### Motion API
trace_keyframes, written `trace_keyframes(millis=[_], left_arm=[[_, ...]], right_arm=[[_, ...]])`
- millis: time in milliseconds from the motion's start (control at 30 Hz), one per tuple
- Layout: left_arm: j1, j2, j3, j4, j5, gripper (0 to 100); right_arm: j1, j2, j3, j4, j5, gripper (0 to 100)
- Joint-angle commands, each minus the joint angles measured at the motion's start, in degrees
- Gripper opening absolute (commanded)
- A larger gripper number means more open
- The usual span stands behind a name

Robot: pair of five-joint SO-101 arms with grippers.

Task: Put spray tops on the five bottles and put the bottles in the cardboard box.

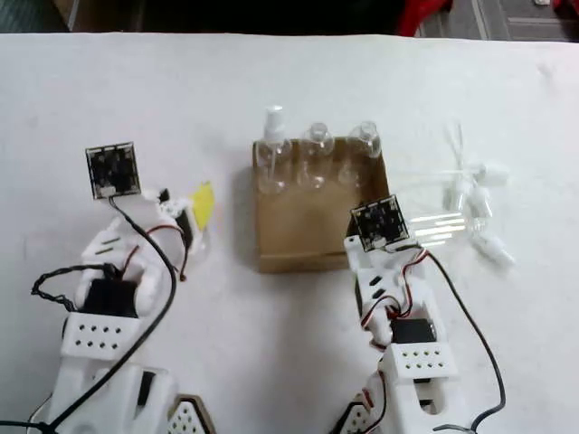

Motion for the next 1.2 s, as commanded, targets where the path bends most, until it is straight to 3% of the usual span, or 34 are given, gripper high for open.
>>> trace_keyframes(millis=[0, 300, 467, 933, 1167], left_arm=[[0.0, -1.5, -0.4, 0.2, -0.6, 23], [0.0, -1.5, 1.0, 0.4, -0.3, 23], [0.3, -1.5, 0.5, 4.6, -0.4, 23], [0.0, -1.5, 1.1, 0.8, -0.7, 22], [0.0, -1.5, 1.0, 0.9, -0.7, 3]], right_arm=[[-0.1, 0.1, -0.4, -1.1, 0.7, 1.8], [-0.1, 0.1, -0.4, -1.1, 0.7, 1.8], [-0.1, 0.1, -0.4, -1.1, 0.7, 1.8], [-0.1, 0.1, -0.4, -1.1, 0.7, 1.8], [-0.1, 0.1, -0.4, -1.1, 0.7, 1.8]])
